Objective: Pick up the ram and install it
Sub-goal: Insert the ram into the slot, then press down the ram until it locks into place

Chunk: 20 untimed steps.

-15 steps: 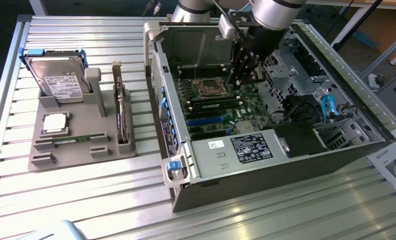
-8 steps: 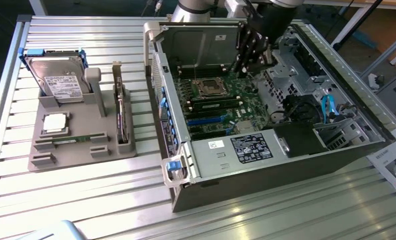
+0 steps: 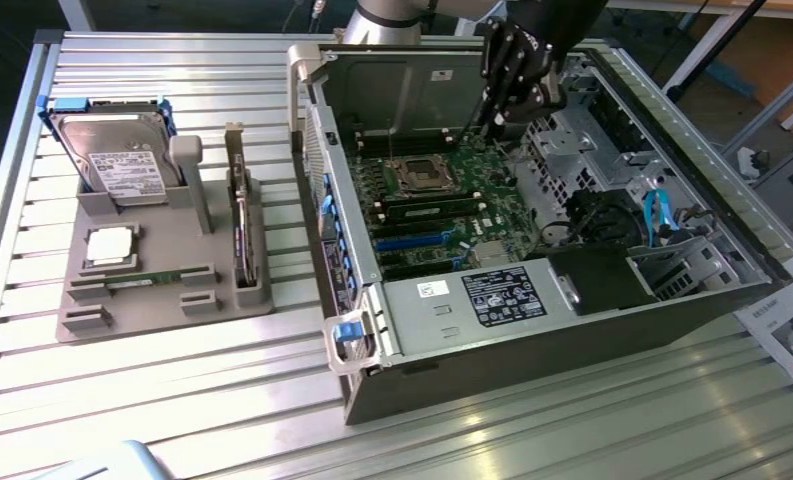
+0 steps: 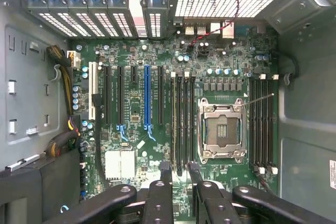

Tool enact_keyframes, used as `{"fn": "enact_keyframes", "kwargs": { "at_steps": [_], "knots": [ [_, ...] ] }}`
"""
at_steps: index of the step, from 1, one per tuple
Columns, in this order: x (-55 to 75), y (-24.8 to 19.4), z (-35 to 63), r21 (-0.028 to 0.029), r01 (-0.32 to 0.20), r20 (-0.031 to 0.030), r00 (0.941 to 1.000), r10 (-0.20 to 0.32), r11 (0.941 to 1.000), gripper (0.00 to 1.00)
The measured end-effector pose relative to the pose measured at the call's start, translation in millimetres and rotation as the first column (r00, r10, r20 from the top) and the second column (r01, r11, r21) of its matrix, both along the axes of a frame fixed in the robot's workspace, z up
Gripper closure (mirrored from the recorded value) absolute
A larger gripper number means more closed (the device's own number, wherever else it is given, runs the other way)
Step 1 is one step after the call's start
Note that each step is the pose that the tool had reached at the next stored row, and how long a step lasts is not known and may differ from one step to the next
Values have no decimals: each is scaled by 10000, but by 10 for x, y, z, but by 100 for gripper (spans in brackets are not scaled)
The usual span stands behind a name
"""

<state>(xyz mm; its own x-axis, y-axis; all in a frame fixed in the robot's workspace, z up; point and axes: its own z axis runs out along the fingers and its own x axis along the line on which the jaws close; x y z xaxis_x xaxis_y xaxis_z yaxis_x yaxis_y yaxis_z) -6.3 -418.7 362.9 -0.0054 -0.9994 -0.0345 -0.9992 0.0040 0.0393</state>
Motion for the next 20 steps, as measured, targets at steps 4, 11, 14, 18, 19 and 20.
{"fn": "enact_keyframes", "kwargs": {
  "at_steps": [4,11,14,18,19,20],
  "knots": [
    [0,0,1,-1,0,0,10000,0,10000,75],
    [0,0,0,-1,0,0,10000,0,10000,75],
    [0,0,0,-1,0,0,10000,0,10000,83],
    [0,0,0,-1,0,0,10000,0,10000,90],
    [0,0,0,0,0,0,10000,0,10000,90],
    [0,0,0,-1,0,0,10000,0,10000,90]
  ]
}}
